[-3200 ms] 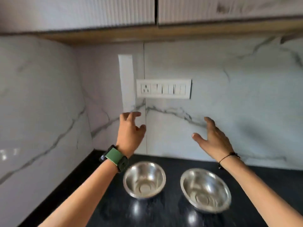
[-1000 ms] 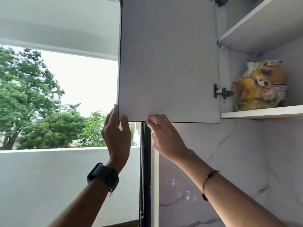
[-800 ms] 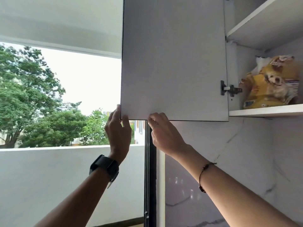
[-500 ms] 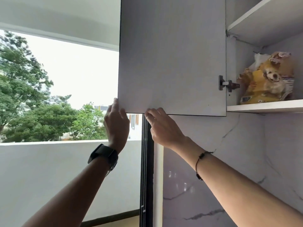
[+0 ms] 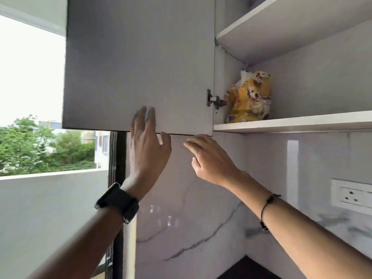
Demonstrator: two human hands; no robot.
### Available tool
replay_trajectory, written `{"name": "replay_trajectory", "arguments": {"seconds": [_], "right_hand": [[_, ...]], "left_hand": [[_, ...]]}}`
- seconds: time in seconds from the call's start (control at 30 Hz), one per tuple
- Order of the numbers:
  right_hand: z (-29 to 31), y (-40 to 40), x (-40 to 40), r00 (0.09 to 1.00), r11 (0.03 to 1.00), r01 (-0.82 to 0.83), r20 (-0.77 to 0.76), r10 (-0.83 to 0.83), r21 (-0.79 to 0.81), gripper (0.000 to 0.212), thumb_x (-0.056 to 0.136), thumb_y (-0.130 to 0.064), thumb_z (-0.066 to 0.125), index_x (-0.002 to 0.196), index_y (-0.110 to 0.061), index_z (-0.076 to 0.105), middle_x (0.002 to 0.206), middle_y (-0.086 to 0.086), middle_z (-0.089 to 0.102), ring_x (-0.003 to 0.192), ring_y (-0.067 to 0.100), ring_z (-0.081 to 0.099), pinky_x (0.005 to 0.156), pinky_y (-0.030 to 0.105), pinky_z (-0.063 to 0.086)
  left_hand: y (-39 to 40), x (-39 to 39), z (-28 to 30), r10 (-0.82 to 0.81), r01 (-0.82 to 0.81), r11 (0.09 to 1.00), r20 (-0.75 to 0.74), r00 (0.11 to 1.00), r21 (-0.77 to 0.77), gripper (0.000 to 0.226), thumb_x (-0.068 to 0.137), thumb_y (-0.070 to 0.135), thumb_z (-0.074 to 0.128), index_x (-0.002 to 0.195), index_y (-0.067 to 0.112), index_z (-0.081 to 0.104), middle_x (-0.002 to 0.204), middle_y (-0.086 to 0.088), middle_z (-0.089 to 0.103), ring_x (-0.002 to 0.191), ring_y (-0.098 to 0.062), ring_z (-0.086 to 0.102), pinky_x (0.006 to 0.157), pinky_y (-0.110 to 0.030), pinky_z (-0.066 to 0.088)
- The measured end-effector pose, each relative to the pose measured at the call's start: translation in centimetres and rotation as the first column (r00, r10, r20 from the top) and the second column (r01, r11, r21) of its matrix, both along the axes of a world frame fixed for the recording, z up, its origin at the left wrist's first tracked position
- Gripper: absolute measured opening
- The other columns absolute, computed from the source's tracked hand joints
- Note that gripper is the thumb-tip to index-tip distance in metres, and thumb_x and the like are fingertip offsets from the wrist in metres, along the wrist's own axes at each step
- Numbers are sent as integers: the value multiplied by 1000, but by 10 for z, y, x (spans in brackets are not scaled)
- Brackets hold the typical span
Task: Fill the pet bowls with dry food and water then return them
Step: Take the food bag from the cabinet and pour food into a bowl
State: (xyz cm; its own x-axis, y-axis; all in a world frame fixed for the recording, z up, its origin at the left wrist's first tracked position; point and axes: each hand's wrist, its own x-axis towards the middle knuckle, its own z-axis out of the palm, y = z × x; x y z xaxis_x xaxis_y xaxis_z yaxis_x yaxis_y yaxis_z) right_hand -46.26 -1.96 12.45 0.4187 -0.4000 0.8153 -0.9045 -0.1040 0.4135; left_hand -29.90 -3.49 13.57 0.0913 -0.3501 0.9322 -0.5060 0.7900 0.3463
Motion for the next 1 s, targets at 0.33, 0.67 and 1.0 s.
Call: {"name": "replay_trajectory", "arguments": {"seconds": [0.33,0.67,1.0], "right_hand": [[30,157,-134,810,807,567,-63,-582,-166,24,63,-7,67,84,4,71,86,19,69,86,36,63,80,39,56],[78,258,-157,356,487,838,-427,-831,-247,10,54,-11,65,57,-2,68,56,13,63,66,31,63,89,43,54],[103,265,-152,108,379,891,-695,-711,-249,40,78,-24,29,62,-12,64,54,5,62,62,25,61,99,47,46]], "left_hand": [[81,-168,0,-592,549,790,101,800,273,55,90,12,50,144,15,35,144,-10,44,122,-29,49,101,-32,38],[182,-274,-13,-956,885,235,-69,285,401,50,86,4,55,135,8,47,135,-8,55,123,-21,52,95,-22,40],[233,-298,-6,-646,677,-688,-646,-407,261,20,88,-1,57,108,3,60,96,-7,62,98,-20,56,91,-25,46]]}}
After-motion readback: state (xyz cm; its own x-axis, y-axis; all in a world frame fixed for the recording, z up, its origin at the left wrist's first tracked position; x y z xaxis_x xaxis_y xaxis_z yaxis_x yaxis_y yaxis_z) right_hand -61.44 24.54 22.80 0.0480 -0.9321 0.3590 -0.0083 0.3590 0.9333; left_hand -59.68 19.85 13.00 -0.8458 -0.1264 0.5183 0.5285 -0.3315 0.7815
